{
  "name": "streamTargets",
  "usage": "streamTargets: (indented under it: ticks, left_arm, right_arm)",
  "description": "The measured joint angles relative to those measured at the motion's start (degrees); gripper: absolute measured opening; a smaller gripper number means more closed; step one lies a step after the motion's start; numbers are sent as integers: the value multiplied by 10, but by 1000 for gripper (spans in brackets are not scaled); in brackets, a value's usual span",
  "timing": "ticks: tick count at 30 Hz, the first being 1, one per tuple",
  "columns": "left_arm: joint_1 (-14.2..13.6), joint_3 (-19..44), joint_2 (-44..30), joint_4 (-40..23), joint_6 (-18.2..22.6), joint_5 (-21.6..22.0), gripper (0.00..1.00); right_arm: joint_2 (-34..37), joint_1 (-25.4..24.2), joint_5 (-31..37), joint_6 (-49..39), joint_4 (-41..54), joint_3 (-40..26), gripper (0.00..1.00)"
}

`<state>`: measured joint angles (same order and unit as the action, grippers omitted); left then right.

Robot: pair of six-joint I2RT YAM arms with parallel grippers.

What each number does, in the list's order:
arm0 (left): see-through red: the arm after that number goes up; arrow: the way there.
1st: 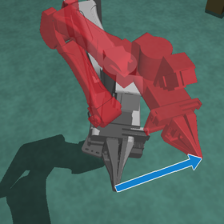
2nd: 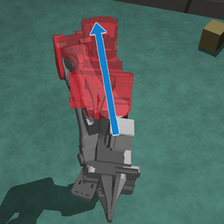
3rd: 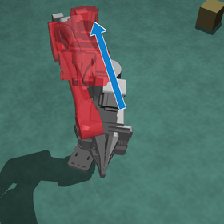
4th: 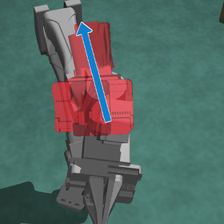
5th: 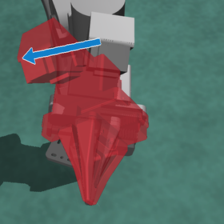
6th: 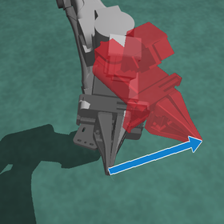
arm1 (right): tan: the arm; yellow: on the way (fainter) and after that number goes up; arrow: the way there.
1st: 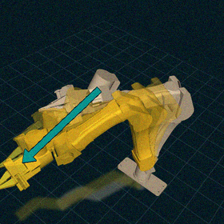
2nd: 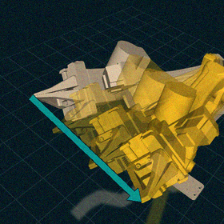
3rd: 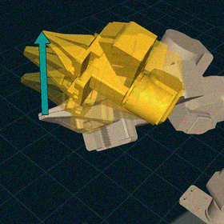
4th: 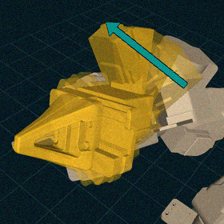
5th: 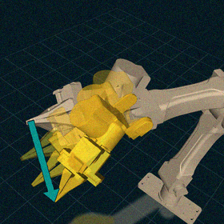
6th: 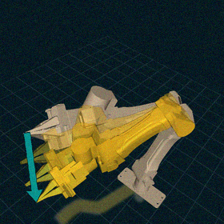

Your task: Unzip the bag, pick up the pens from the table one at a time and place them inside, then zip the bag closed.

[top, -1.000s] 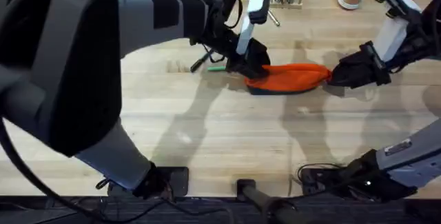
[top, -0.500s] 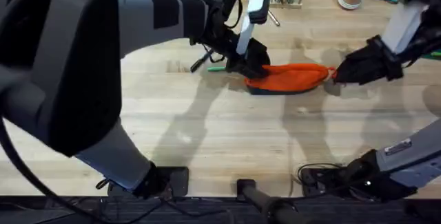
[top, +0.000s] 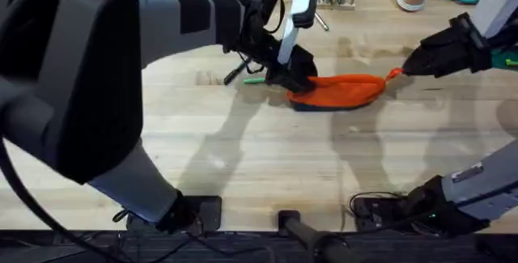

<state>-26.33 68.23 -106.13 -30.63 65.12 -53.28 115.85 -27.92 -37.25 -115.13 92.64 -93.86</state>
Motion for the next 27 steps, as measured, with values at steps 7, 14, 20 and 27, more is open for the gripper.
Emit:
streamTargets:
  ticks: [7,14,20,27]
  left_arm:
    - [0,0,0,0,0,0,44]
    - [0,0,0,0,0,0,44]
    - [0,0,0,0,0,0,44]
    - [0,0,0,0,0,0,44]
  right_arm:
    - [0,0,-12,0,0,-1,30]
    - [0,14,-16,-2,0,-2,30]
    - [0,57,-18,-3,0,-2,30]
    - [0,111,-17,-4,0,-2,30]
